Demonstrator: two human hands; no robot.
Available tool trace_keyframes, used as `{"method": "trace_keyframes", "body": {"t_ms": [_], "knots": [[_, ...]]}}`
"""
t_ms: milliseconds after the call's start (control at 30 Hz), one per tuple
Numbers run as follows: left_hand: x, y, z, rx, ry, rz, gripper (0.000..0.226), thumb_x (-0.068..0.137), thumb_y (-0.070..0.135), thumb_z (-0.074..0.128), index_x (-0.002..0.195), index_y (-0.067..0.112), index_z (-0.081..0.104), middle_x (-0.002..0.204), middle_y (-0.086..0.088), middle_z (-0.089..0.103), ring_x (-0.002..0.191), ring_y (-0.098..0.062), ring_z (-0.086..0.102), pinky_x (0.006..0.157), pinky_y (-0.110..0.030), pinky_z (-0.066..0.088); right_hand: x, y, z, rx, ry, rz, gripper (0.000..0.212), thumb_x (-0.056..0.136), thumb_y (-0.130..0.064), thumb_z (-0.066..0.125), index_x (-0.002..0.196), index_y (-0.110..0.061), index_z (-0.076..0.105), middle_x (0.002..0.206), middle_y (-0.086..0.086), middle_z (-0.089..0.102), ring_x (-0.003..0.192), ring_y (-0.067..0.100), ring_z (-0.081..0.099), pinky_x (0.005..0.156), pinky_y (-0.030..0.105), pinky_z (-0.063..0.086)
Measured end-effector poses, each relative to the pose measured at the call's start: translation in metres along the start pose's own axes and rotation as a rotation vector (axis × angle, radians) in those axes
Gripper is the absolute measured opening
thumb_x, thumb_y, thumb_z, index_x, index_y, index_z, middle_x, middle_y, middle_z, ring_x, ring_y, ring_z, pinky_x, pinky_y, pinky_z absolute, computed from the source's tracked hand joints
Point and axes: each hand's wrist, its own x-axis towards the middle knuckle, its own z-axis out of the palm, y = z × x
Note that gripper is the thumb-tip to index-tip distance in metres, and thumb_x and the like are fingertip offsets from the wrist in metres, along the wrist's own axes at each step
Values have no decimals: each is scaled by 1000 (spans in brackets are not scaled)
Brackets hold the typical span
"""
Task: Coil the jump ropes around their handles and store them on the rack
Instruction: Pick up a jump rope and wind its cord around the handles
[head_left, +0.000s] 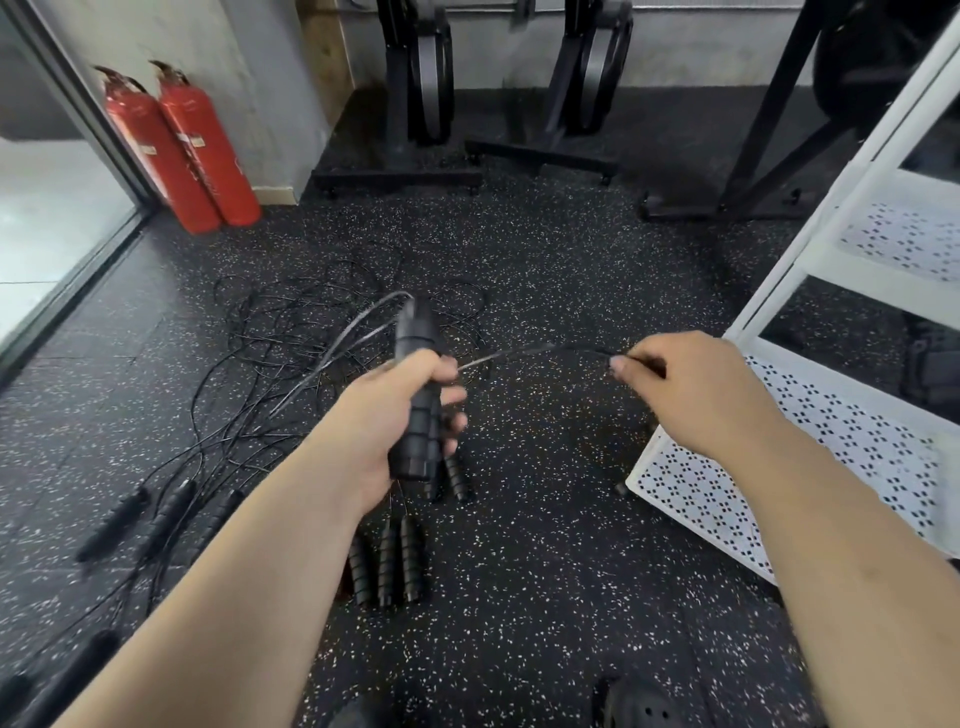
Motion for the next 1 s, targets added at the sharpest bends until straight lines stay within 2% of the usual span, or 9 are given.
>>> {"method": "trace_keyframes", "body": {"t_ms": [167, 300, 433, 500, 600, 667, 767, 900, 1000], "knots": [[-2, -5, 3, 151, -91, 39, 36, 95, 12, 66, 131, 5, 66, 91, -8, 73, 63, -19, 55, 58, -32, 50, -6, 1, 9, -158, -278, 68, 31, 108, -48, 54, 106, -27, 76, 79, -5, 75, 66, 14, 67, 65, 34, 58], [-2, -4, 3, 157, -182, 58, 39, 91, 13, 68, 129, 4, 67, 85, -7, 59, 62, -18, 51, 58, -32, 46, -7, -9, 12, -24, -132, -4, 15, 107, -30, 64, 107, -34, 79, 83, -12, 78, 66, 8, 71, 67, 31, 59], [-5, -6, 5, 221, -288, 73, 47, 81, 17, 69, 126, 6, 67, 84, -8, 55, 61, -18, 49, 60, -34, 45, -12, -29, 2, 268, -22, -43, 18, 99, -45, 72, 86, -33, 73, 67, -16, 75, 53, 5, 70, 62, 29, 56], [-6, -7, 5, 255, -357, 91, 43, 82, 14, 68, 125, 6, 67, 84, -9, 53, 62, -19, 48, 59, -34, 45, -13, -32, 5, 324, 47, -102, 15, 107, -35, 63, 99, -37, 76, 83, -18, 79, 56, 3, 71, 65, 28, 59], [-6, -9, 5, 364, -400, 134, 39, 83, 16, 70, 122, 10, 68, 80, -12, 52, 64, -22, 48, 61, -38, 47, -12, -33, 13, 358, 170, -232, 51, 105, 0, 56, 135, -38, 69, 152, -19, 55, 97, -4, 73, 83, 14, 53], [-5, -10, 5, 532, -347, 203, 39, 79, 22, 73, 116, 15, 68, 77, -15, 56, 65, -24, 50, 63, -43, 49, -13, -38, 13, 341, 156, -265, 66, 101, 1, 63, 150, -43, 56, 166, -23, 32, 139, -5, 50, 111, 18, 40], [-5, -11, 5, 724, -270, 347, 28, 79, 23, 75, 104, 17, 64, 72, -6, 60, 60, -22, 54, 63, -43, 51, -15, -46, 11, 284, 54, -355, 70, 100, -10, 69, 157, -43, 46, 166, -29, 32, 154, -7, 24, 124, 20, 19], [-6, -12, 7, 886, -210, 495, 23, 80, 25, 79, 97, 25, 64, 71, 11, 57, 62, -11, 52, 63, -35, 48, -19, -47, 17, 383, -74, -385, 60, 98, -6, 69, 147, -38, 57, 144, -23, 61, 114, -21, 56, 100, 9, 39], [-6, -14, 9, 896, -163, 539, 23, 82, 22, 81, 97, 28, 64, 70, 12, 59, 59, -8, 51, 58, -30, 48, -16, -44, 21, 371, -98, -373, 20, 107, -22, 59, 120, -36, 66, 97, -14, 73, 74, 0, 64, 66, 20, 45]]}}
